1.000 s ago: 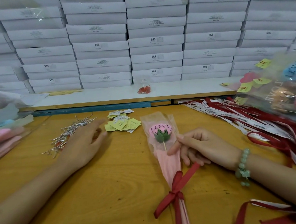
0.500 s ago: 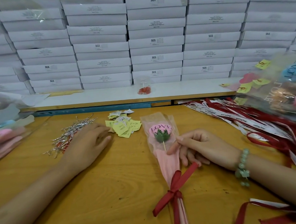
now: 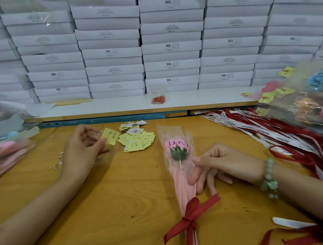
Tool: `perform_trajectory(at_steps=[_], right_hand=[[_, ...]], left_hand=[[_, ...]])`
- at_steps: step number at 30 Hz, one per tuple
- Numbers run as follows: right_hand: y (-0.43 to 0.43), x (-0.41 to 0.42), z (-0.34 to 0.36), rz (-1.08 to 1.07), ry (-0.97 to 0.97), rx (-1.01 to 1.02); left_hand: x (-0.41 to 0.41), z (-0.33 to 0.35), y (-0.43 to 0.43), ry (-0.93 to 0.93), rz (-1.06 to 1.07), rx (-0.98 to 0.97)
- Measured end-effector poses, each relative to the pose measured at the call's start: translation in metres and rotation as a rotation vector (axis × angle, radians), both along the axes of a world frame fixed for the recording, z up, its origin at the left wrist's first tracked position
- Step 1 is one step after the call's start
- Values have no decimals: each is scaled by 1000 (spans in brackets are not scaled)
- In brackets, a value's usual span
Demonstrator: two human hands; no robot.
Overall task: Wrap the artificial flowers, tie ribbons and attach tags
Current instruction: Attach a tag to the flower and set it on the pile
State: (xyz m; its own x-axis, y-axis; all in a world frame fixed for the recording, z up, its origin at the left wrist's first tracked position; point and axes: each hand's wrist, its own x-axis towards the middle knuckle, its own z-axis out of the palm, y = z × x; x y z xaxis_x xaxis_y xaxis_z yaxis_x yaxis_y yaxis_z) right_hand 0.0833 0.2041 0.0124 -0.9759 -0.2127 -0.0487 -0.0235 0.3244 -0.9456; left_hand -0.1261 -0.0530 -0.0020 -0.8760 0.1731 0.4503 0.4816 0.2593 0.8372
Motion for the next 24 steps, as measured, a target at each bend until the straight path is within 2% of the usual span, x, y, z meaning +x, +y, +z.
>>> perform_trajectory(at_steps=[5, 9, 12, 13, 15, 17, 19, 21, 24], right_hand=[[-4, 3, 9, 308, -196, -42], [-18, 4, 12, 586, -334, -141], [-26, 6, 12, 645, -376, -213], [-26, 7, 13, 590, -341, -235], [-25, 7, 14, 353, -143, -265], [-22, 3, 14, 48, 88, -208], [-21, -5, 13, -205, 235, -106], [-23, -13, 11, -341, 301, -41], [-31, -27, 8, -366, 355, 104]], left_hand=[[18, 2, 11, -131, -81, 155], [45, 4, 25, -302, -265, 328], [70, 1, 34, -410, -412, 359], [76, 0, 36, -418, -452, 331], [83, -1, 38, -415, -527, 287], [84, 0, 38, -426, -575, 280], [84, 1, 38, -430, -586, 265], [85, 1, 38, -413, -578, 225], [85, 1, 39, -387, -565, 188]])
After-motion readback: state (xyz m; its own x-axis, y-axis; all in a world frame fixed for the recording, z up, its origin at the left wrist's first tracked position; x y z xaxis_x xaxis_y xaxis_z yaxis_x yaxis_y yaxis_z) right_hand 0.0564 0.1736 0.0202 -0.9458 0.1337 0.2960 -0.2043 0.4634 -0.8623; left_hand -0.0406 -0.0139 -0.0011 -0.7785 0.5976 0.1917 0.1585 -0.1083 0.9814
